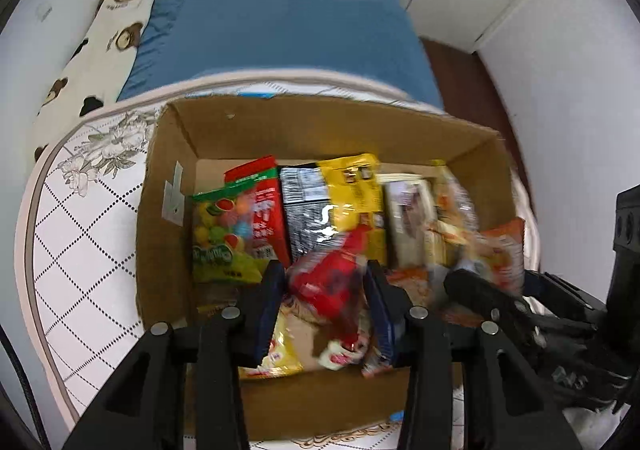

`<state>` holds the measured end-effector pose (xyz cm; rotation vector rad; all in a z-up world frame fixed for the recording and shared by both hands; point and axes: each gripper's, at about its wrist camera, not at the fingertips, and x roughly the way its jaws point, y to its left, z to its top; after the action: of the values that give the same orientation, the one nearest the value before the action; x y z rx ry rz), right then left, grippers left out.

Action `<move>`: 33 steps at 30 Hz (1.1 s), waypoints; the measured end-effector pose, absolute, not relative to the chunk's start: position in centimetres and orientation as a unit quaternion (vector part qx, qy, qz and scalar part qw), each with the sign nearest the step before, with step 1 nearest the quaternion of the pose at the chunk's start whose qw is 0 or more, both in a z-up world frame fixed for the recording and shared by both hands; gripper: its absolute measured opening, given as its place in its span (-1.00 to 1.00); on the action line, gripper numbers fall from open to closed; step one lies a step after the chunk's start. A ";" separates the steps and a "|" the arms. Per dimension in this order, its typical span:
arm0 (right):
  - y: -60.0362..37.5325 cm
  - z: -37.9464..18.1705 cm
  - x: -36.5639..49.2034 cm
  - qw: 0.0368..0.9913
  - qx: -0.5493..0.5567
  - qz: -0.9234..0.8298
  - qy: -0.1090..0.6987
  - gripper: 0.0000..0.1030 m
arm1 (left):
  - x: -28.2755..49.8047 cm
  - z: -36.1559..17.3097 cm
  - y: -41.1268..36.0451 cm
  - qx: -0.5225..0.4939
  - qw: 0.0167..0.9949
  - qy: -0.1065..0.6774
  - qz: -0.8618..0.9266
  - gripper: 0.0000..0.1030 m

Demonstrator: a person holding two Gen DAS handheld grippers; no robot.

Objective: Organize snacks

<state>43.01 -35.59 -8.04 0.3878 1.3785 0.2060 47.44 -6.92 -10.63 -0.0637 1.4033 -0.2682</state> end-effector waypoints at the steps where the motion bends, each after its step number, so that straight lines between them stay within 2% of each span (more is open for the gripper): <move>1: -35.6 -8.6 43.6 0.748 0.168 0.085 0.637 0.84 | 48.0 -11.2 -6.9 -0.028 0.751 0.649 -0.120 -0.22; 2: -35.6 -9.0 43.8 0.747 0.161 0.080 0.640 0.87 | 48.5 -12.0 -6.9 -0.026 0.746 0.656 -0.112 -0.12; 3: -35.6 -9.2 43.8 0.747 0.154 0.077 0.643 0.87 | 48.9 -12.4 -6.9 -0.023 0.746 0.657 -0.106 0.13; 4: -35.7 -9.4 43.8 0.746 0.145 0.071 0.646 0.87 | 49.1 -12.5 -6.9 -0.020 0.748 0.656 -0.104 0.29; 5: -35.7 -9.4 43.6 0.747 0.138 0.067 0.647 0.87 | 49.2 -12.6 -6.9 -0.018 0.750 0.653 -0.104 0.66; 6: -35.8 -9.4 43.4 0.749 0.130 0.063 0.647 0.89 | 49.1 -12.6 -6.9 -0.012 0.754 0.648 -0.102 0.77; 9: -36.0 -9.3 42.5 0.754 0.097 0.043 0.648 0.89 | 48.9 -12.8 -7.1 0.003 0.760 0.643 -0.101 0.86; 22: -37.7 -6.4 37.7 0.785 0.060 -0.004 0.616 0.89 | 43.2 -11.5 -6.8 0.029 0.795 0.600 -0.077 0.87; 33: -37.5 0.4 31.4 0.827 0.068 0.003 0.558 0.89 | 36.1 -5.8 -4.8 0.006 0.838 0.540 -0.075 0.87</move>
<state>31.44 -37.50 0.36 0.1448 1.1845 0.0066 36.15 -4.76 -5.80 0.0124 1.1433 -0.1592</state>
